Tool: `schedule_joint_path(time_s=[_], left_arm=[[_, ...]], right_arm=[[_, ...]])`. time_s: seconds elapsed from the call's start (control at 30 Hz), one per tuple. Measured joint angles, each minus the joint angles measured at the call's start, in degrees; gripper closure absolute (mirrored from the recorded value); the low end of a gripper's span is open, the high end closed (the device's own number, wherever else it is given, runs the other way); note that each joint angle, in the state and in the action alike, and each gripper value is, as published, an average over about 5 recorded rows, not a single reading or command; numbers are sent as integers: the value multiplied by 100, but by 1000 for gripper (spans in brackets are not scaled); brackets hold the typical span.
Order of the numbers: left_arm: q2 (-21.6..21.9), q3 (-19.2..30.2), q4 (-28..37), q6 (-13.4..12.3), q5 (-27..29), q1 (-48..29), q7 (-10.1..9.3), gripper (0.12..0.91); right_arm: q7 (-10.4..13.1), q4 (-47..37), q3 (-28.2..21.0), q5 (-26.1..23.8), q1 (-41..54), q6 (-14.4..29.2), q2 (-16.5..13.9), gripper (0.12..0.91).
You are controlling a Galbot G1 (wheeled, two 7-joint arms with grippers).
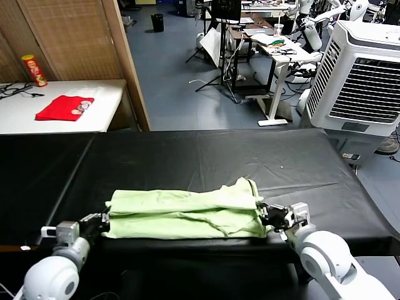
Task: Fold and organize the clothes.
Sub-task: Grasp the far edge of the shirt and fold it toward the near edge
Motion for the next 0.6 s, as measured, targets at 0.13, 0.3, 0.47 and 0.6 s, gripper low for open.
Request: schedule_joint_path(time_s=[0.13, 0.3, 0.47, 0.6], left_arm=[[-25, 2, -46, 143, 70, 36, -152, 891], [-67, -4, -131, 340, 82, 101, -293, 680], [-48, -106, -299, 545, -223, 190, -475, 398], [-37, -178, -352, 405, -466, 88, -494, 254]], right_arm=[[-6, 118, 88, -7, -103, 0, -5, 826], [-42, 221, 272, 10, -104, 0, -5, 569], [-79, 68, 318, -64, 119, 80, 119, 312], [-161, -321, 130, -448, 521, 388, 369, 235]])
